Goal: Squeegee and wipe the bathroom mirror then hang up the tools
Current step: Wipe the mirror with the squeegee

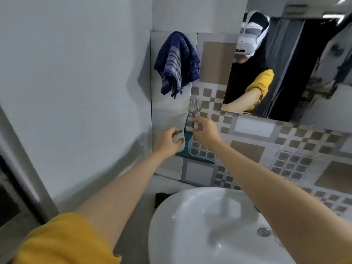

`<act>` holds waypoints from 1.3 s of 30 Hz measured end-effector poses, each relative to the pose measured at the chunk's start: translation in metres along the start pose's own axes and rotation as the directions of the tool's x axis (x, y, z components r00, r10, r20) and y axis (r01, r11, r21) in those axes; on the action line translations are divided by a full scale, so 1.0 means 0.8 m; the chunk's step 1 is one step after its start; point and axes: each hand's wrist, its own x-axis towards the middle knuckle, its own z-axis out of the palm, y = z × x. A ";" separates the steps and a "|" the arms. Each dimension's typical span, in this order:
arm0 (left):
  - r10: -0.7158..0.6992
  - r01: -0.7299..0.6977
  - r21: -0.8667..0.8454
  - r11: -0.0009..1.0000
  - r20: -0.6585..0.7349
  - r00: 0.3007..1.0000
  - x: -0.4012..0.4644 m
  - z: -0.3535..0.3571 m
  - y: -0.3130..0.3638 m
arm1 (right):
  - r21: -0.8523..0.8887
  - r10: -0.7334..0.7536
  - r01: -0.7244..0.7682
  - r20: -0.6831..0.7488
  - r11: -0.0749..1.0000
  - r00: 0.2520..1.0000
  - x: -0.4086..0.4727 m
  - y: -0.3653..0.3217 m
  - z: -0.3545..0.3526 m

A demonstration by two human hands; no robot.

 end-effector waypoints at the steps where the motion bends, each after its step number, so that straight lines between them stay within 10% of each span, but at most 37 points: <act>1: -0.005 0.005 -0.029 1.000 0.006 1.000 0.007 0.003 -0.005 | 0.021 0.018 -0.018 -0.007 1.000 1.000 0.002 0.002 0.004; 30: 0.058 -0.072 -0.518 0.852 -0.044 0.997 -0.009 -0.029 0.062 | 0.203 -0.149 0.213 -0.291 0.956 0.945 -0.031 -0.070 -0.098; 34: 0.202 -0.190 -0.447 0.874 -0.021 0.979 -0.014 -0.035 0.113 | -0.213 -0.411 0.356 -0.344 0.910 0.845 -0.052 -0.067 -0.151; 39: 0.340 -0.295 -0.379 0.877 0.058 0.939 -0.016 -0.036 0.179 | -0.758 -0.677 0.364 -0.136 0.541 0.723 -0.076 -0.071 -0.237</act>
